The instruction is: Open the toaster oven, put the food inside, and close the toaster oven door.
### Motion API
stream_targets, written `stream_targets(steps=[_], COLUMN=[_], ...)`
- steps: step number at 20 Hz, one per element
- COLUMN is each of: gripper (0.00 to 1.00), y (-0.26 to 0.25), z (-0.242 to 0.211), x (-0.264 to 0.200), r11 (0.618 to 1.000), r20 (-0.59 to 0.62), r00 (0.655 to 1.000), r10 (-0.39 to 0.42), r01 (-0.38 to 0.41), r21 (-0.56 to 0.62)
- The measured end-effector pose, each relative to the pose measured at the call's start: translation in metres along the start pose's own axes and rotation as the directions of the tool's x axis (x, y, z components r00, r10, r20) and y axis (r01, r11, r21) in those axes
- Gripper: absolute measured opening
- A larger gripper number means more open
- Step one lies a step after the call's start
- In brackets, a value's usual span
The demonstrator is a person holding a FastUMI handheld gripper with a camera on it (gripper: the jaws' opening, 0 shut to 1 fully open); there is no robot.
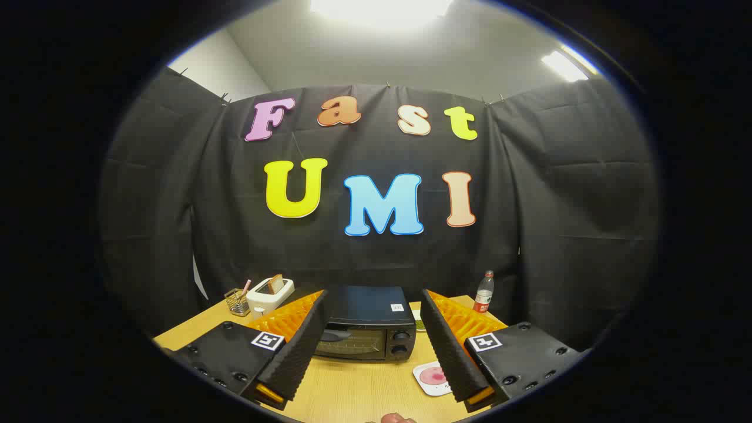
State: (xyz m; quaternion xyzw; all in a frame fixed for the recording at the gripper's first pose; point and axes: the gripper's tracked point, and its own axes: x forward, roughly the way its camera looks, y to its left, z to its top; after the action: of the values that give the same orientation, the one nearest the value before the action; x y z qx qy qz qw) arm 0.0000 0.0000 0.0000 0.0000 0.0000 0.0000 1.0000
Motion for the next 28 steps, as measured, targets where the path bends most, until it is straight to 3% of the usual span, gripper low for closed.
stream_targets(steps=[19, 28], gripper=[0.98, 0.98], y=[0.004, 0.006], z=[-0.010, -0.015], x=[0.006, 0.033], r11=[1.000, 1.000], r20=[-0.017, -0.052], r00=[1.000, 0.999], r10=[0.005, -0.008], r01=[-0.005, 0.008], r21=[-0.006, 0.002])
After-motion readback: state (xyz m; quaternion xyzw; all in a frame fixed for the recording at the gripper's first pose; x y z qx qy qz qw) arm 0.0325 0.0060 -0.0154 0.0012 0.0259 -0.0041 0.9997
